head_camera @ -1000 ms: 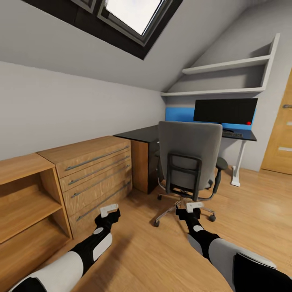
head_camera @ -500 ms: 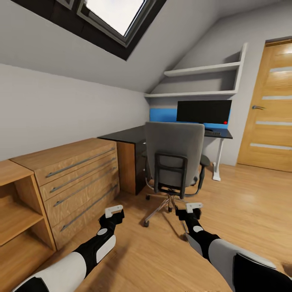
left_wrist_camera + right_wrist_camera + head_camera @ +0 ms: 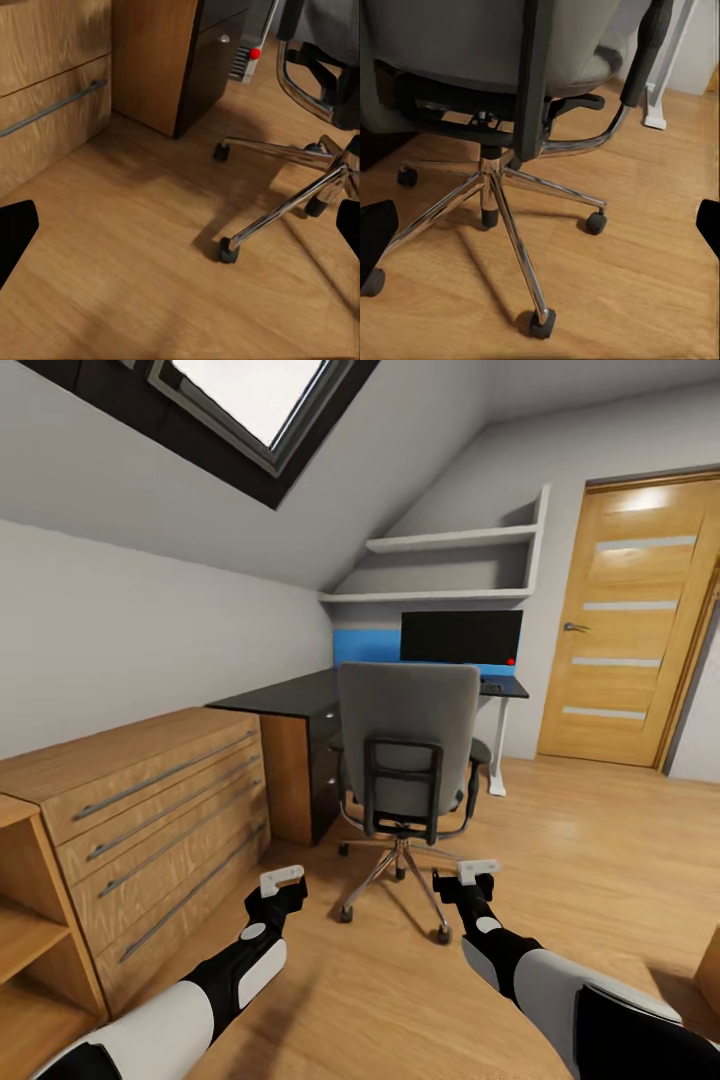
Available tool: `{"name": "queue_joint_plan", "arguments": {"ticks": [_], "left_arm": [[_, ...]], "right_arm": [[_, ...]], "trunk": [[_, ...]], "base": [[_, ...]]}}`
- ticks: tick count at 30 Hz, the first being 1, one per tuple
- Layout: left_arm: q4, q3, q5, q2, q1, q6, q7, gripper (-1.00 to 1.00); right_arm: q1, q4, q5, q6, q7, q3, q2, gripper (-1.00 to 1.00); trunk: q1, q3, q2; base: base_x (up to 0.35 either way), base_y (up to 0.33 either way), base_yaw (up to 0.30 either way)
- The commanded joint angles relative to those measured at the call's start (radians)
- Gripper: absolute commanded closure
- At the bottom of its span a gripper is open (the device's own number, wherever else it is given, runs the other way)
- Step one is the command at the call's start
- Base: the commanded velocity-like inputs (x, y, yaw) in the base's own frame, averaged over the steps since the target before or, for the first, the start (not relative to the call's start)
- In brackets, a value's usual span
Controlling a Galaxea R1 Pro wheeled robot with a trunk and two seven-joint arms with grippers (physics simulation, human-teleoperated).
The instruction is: In the bedroom, organize the workspace by keeping the computer under the desk, ensuring the monitor is on the desk, placing the keyboard on the desk next to the monitor, placing the mouse on the desk next to the keyboard, moving the folder from the swivel chair onto the desk next to the mouse, stacking the notebook on top of the folder with the pen on top of the notebook, and positioning the swivel chair next to the desk.
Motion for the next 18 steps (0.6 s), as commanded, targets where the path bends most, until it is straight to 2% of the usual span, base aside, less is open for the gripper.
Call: {"name": "queue_joint_plan", "arguments": {"ticks": [1,7,11,13,18], "left_arm": [[-0.001,-0.009,0.009,0.001,-0.001,-0.005,0.006,-1.0],[0.0,-0.009,0.009,-0.004,-0.001,-0.005,0.007,-1.0],[0.024,-0.01,0.008,-0.022,-0.001,-0.005,0.008,-1.0],[0.045,-0.01,0.008,-0.039,-0.001,-0.005,0.009,-1.0],[0.06,-0.01,0.008,-0.05,-0.001,-0.005,0.009,-1.0]], "right_arm": [[-0.001,-0.001,-0.004,-0.001,-0.006,0.008,0.0,-1.0],[-0.001,0.0,-0.004,-0.001,-0.006,0.008,0.0,-1.0],[-0.001,-0.001,-0.004,-0.001,-0.006,0.009,0.001,-1.0],[0.0,-0.001,-0.004,-0.001,-0.006,0.009,0.003,-1.0],[-0.001,-0.001,-0.005,-0.001,-0.008,0.009,0.008,-1.0]], "trunk": [[0.0,-0.001,0.0],[0.0,0.002,0.0],[0.0,0.004,0.0],[0.0,0.005,0.0],[0.0,0.007,0.0]], "base": [[0.0,0.166,-0.279],[0.0,0.073,-0.279],[0.0,0.01,-0.279],[0.0,0.003,-0.279],[0.0,0.001,-0.279]]}}
